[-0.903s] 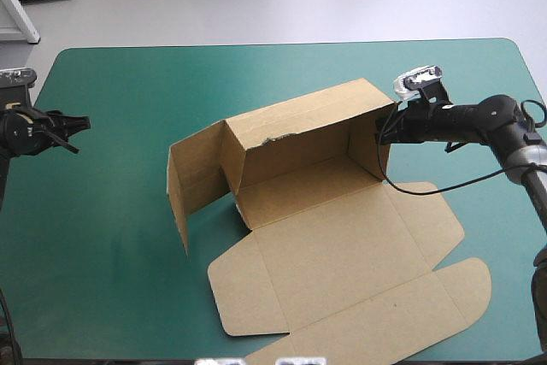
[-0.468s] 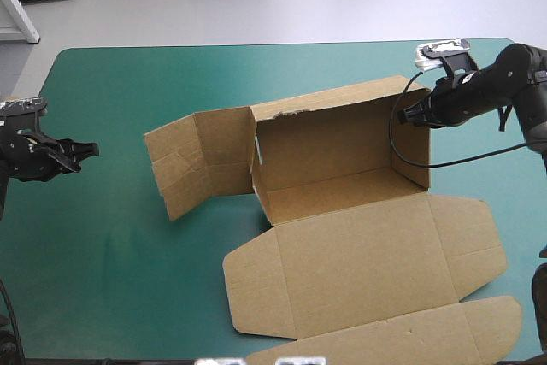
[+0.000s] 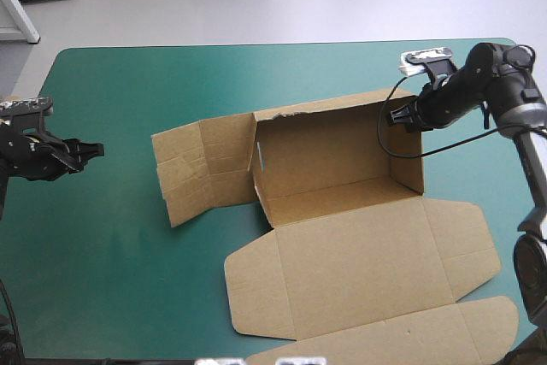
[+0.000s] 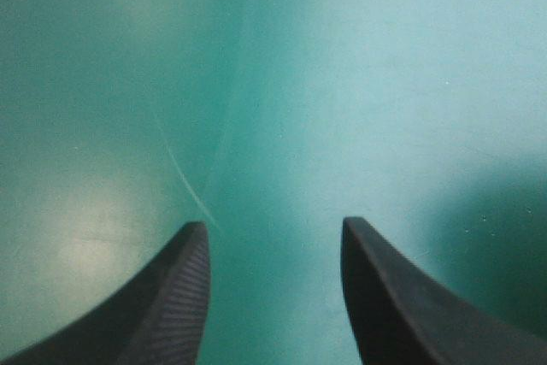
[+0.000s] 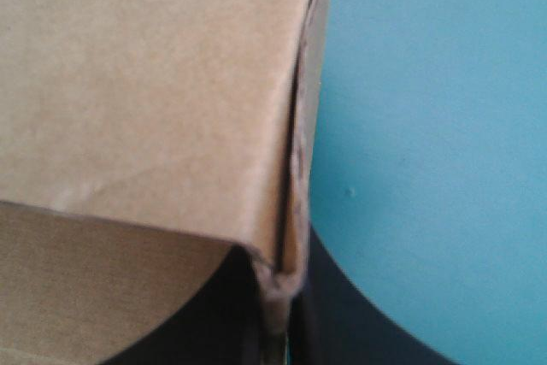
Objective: Fold the box
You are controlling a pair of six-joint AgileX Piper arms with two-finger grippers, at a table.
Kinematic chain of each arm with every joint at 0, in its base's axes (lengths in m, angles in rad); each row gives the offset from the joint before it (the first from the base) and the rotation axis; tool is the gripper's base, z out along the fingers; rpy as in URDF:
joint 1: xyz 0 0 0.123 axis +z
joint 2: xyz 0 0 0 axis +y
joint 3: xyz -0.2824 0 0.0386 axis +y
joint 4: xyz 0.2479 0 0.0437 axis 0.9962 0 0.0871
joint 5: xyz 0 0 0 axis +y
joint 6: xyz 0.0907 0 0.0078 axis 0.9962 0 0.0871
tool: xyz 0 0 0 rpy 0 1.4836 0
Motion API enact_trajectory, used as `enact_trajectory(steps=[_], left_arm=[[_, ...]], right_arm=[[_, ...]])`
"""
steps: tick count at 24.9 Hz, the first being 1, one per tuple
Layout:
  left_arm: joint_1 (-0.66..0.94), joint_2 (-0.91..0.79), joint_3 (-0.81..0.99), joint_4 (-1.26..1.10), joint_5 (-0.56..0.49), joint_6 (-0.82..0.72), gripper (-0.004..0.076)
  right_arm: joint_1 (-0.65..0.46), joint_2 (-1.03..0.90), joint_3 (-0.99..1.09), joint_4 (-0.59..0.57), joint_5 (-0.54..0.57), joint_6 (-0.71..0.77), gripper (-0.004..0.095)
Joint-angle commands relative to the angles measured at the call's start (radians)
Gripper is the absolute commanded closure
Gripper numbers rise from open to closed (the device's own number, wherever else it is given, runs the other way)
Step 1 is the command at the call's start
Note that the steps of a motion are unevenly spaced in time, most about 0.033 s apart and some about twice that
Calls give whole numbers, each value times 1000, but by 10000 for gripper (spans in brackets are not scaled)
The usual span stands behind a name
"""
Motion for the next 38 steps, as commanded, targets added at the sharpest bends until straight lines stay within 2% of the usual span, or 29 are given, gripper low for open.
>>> enact_trajectory(steps=[1,5,8,11,13,14,15,17,26,30,32,35,38], left_arm=[[1,-33,-25,-29,-19,5,378],[1,-33,-25,-39,-17,5,379],[1,-33,-25,-45,-13,5,388],[1,-33,-25,-70,-13,16,393],[-1,-33,-25,-72,-13,18,393],[-1,-33,-25,-72,-11,20,393],[-1,-33,-25,-72,-11,22,393],[-1,-33,-25,-72,-11,24,393],[-1,-33,-25,-72,-17,24,393],[-1,-33,-25,-72,-17,24,393],[-1,-33,-25,-72,-15,24,393],[-1,-33,-25,-72,-11,24,393],[-1,-33,-25,-88,-11,32,393]], right_arm=[[45,4,-41,-45,41,23,925],[63,50,-71,-99,41,56,923],[63,64,-91,-83,22,56,860],[63,64,-108,-77,-14,56,693],[63,64,-126,-77,-39,56,533],[63,62,-147,-77,-54,54,382],[63,62,-157,-77,-55,54,320],[63,62,-187,-84,-53,54,260],[63,-18,-318,-99,31,65,260],[63,-140,-278,-116,41,109,266],[63,-191,-220,-114,41,110,306],[101,-227,-95,-185,-19,128,326],[142,-185,-45,-252,-103,136,326]])
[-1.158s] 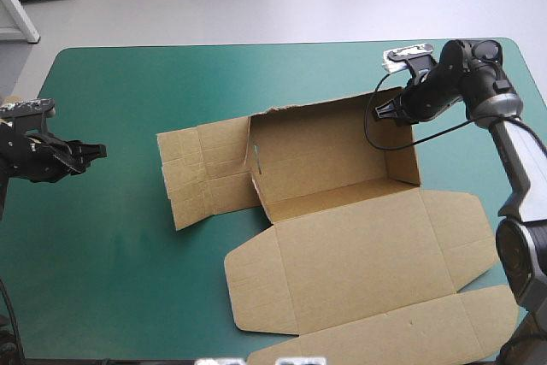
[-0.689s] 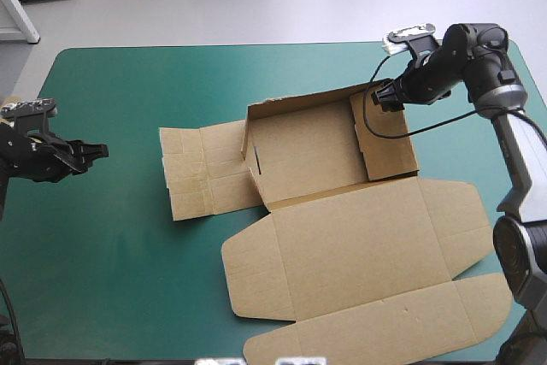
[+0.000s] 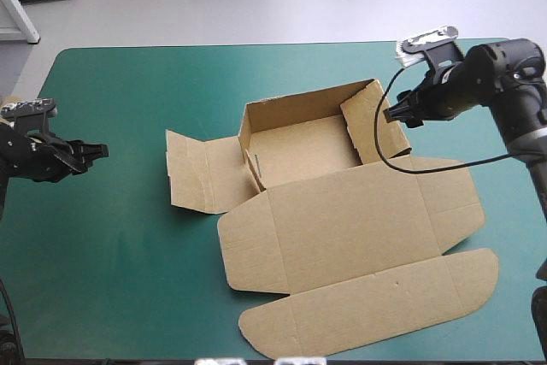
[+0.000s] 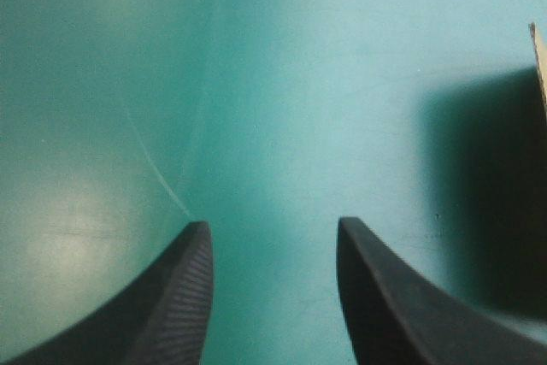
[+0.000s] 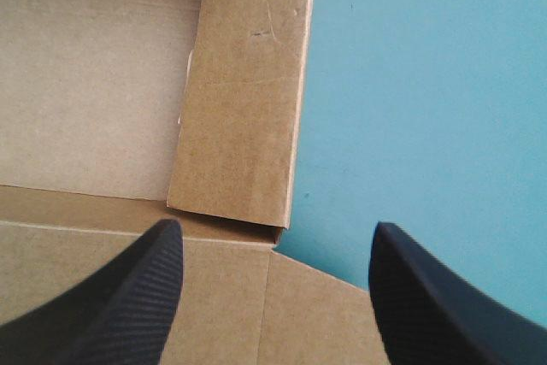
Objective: Fold the box
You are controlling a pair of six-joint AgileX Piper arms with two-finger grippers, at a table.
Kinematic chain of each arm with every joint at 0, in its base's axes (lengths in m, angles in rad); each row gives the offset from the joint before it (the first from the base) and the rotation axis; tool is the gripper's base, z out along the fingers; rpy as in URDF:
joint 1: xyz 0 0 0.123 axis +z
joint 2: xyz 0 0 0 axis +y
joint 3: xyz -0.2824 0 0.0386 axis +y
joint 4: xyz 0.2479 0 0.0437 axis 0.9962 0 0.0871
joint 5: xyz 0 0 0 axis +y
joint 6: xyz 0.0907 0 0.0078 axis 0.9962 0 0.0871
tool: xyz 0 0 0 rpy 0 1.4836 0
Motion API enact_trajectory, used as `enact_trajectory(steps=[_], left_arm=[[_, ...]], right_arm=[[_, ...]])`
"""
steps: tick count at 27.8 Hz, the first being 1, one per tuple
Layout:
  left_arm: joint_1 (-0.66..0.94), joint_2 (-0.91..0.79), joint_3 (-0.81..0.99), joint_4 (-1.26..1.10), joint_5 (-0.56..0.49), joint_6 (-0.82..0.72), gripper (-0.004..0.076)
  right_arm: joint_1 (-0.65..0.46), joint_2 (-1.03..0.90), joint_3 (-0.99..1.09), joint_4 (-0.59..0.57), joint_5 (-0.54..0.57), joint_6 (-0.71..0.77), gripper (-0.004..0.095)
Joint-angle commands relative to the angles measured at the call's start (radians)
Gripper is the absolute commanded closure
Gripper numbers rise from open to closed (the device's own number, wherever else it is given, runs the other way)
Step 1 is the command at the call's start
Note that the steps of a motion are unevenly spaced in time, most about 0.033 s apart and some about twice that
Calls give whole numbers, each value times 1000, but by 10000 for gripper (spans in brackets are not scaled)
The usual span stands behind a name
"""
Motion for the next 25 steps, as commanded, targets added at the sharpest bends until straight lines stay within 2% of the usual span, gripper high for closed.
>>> enact_trajectory(steps=[1,6,16,20,22,25], left_arm=[[-1,-33,-26,-44,-37,12,393],[-1,-33,-26,-62,-37,23,393],[-1,-33,-26,-62,-43,23,393],[-1,-33,-26,-62,-44,25,393],[-1,-33,-26,-62,-44,26,393],[-1,-33,-26,-62,-44,26,393]], right_arm=[[14,16,-9,-40,-122,6,325],[14,150,-23,-45,-182,-11,244],[14,325,-56,-45,-236,2,270],[14,366,-92,-40,-238,2,353],[14,379,-101,-33,-238,2,429],[14,397,-101,-12,-234,2,604]])
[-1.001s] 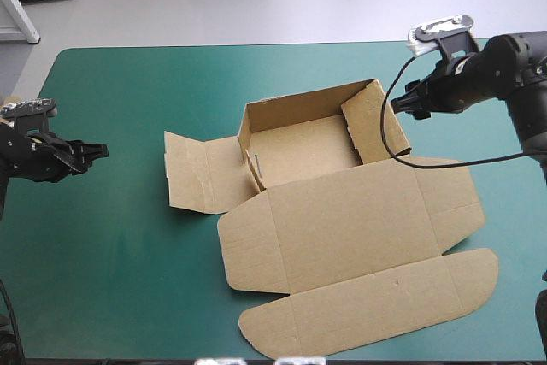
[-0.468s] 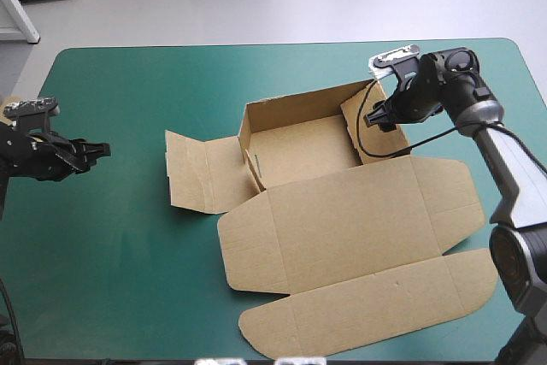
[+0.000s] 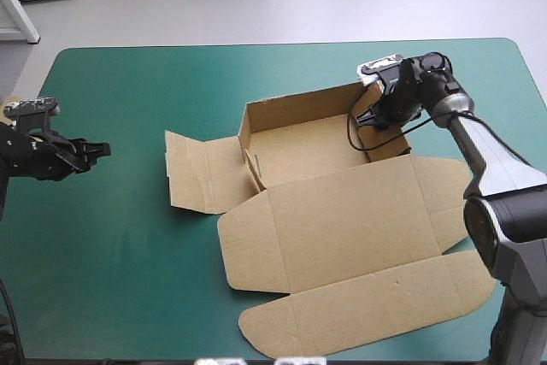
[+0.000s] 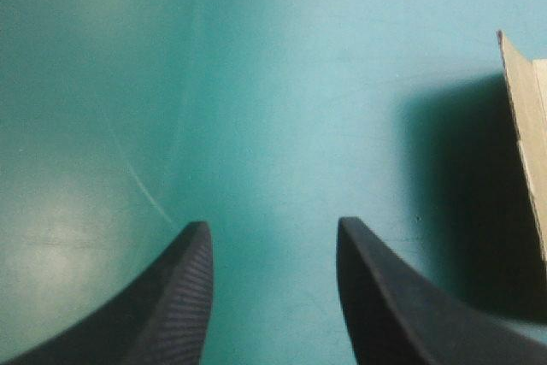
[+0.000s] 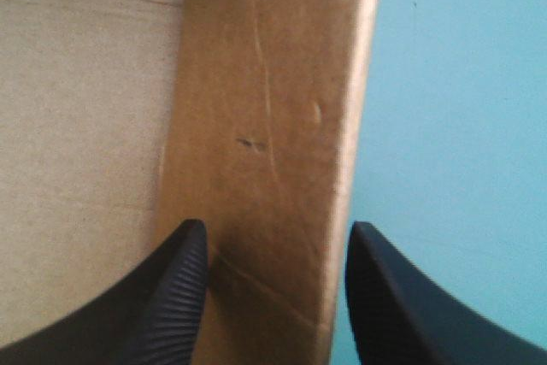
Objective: Fold the box
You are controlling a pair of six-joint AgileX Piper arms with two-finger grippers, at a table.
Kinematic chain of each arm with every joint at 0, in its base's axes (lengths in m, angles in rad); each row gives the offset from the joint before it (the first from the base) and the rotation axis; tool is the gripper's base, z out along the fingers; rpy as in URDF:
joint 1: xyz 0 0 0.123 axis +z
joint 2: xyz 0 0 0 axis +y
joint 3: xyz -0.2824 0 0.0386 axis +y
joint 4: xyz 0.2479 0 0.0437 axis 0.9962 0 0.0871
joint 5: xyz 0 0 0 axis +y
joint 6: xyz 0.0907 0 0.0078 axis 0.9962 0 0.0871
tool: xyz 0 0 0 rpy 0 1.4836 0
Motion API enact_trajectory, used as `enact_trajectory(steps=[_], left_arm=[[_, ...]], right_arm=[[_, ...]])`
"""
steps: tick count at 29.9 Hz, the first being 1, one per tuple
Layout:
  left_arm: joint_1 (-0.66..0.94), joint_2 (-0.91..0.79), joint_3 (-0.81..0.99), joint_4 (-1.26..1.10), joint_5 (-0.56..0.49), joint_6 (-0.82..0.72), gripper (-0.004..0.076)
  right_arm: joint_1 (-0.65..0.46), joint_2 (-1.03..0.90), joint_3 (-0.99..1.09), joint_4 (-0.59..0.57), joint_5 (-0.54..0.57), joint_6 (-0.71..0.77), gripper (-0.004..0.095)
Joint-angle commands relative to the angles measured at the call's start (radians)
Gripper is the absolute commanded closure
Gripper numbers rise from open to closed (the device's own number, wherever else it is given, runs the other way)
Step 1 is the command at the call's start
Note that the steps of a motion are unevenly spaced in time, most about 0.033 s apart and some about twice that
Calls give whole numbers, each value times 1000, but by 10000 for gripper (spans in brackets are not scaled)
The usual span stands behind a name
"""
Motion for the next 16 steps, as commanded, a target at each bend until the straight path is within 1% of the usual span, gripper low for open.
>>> enact_trajectory(steps=[1,3,4,5,13,16], left_arm=[[-1,-33,-26,-20,-41,1,393],[-1,-33,-26,-20,-41,1,393],[-1,-33,-26,-20,-42,1,393],[-1,-33,-26,-20,-43,1,393],[-1,-33,-26,-25,-55,1,393],[-1,-33,-24,-51,-69,6,393]], right_arm=[[0,-38,-36,25,-23,2,678],[0,-36,-36,25,-21,2,828],[0,-36,-36,25,-21,2,932],[0,-36,-36,25,-21,2,920],[0,-36,-36,25,-19,16,924],[-2,-48,-36,30,-42,29,925]])
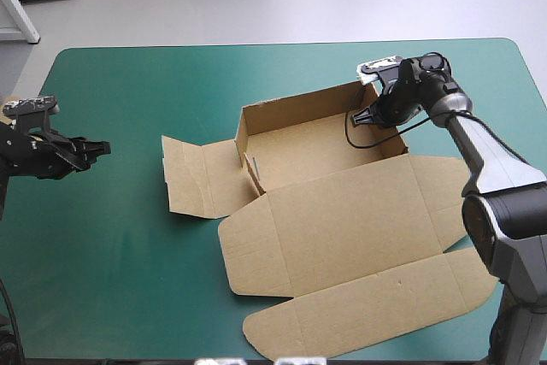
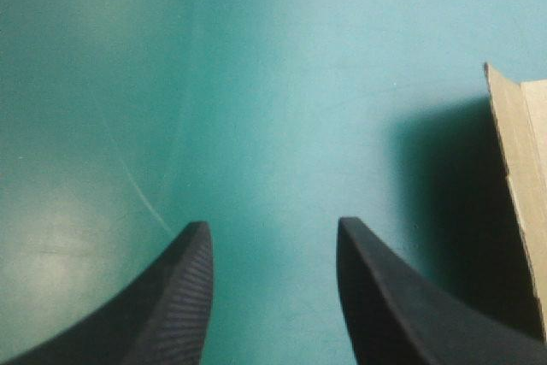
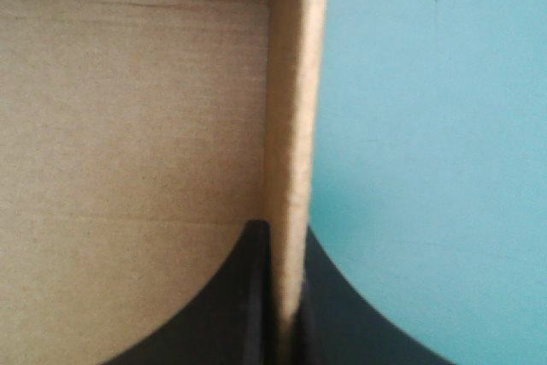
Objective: Fold the box
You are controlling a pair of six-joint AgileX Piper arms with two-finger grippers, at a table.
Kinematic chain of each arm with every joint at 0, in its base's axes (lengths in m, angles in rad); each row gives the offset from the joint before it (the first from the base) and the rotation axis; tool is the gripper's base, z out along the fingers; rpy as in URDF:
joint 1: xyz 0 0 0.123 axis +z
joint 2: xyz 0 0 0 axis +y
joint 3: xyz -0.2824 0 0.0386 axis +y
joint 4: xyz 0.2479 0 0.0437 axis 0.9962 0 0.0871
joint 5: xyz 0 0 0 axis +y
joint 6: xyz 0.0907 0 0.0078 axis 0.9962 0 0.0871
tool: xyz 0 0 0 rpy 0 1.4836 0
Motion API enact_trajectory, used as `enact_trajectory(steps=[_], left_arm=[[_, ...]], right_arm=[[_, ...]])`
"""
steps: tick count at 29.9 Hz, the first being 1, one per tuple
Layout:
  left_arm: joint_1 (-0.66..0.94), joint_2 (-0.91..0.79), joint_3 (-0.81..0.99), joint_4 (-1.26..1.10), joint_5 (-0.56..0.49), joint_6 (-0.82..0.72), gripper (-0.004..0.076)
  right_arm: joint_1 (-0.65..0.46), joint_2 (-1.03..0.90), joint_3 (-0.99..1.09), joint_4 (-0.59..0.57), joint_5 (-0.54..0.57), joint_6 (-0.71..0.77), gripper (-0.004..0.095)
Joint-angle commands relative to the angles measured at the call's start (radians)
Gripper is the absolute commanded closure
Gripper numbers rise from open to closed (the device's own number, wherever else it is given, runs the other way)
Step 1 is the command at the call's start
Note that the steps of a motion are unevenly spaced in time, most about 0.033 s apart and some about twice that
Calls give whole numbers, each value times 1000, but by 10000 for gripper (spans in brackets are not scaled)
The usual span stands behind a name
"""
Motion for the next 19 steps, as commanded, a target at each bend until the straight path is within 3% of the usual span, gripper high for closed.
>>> enact_trajectory(steps=[1,8,13,16,19], left_arm=[[-1,-33,-24,-56,-59,14,393],[-1,-26,-24,-62,-93,38,393],[-1,15,-22,-80,-87,40,393],[-1,48,-22,-187,-100,125,393],[-1,90,-20,-349,-108,229,393]], right_arm=[[-11,-73,-30,19,-50,2,925],[-150,-185,-30,352,-87,-154,925],[-291,-273,-30,602,-47,-288,925],[-359,-312,-30,730,10,-352,925],[-393,-346,-30,785,34,-376,925]])
